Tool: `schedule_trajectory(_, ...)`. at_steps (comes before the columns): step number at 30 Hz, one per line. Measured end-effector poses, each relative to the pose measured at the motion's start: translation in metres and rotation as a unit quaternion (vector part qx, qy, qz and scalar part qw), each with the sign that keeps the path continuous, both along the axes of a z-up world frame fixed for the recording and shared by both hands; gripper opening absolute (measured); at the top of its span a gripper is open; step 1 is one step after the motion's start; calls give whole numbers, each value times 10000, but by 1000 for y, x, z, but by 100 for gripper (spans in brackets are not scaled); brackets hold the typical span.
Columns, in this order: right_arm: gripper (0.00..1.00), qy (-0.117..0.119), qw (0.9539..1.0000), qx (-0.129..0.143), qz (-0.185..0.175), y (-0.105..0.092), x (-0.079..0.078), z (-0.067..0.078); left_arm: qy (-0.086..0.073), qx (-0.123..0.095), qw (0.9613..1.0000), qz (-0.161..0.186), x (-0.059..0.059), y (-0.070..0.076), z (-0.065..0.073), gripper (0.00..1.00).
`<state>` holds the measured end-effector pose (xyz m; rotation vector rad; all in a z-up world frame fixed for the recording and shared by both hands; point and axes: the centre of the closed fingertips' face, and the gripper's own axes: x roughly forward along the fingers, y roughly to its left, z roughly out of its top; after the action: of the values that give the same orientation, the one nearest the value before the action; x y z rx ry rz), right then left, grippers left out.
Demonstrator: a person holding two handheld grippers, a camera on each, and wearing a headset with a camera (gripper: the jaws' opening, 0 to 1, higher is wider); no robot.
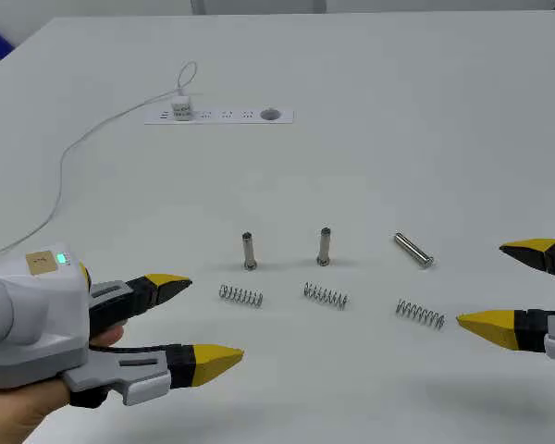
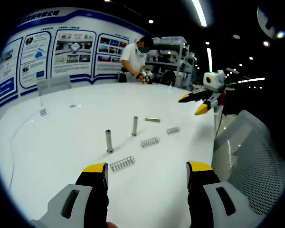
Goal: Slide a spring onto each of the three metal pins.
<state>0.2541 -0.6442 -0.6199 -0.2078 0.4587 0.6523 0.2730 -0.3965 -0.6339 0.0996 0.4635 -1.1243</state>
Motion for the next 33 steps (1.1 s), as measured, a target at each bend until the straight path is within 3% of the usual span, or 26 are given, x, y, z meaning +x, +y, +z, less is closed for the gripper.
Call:
schedule_trajectory(16, 63, 100, 9999, 48, -91, -2, 1, 0, -29, 10, 10000, 12, 0, 1, 1, 68)
schedule_trajectory(33, 61, 221, 9997, 9, -93, 0, 15, -2, -13, -30, 10000, 82, 2, 4, 1, 68)
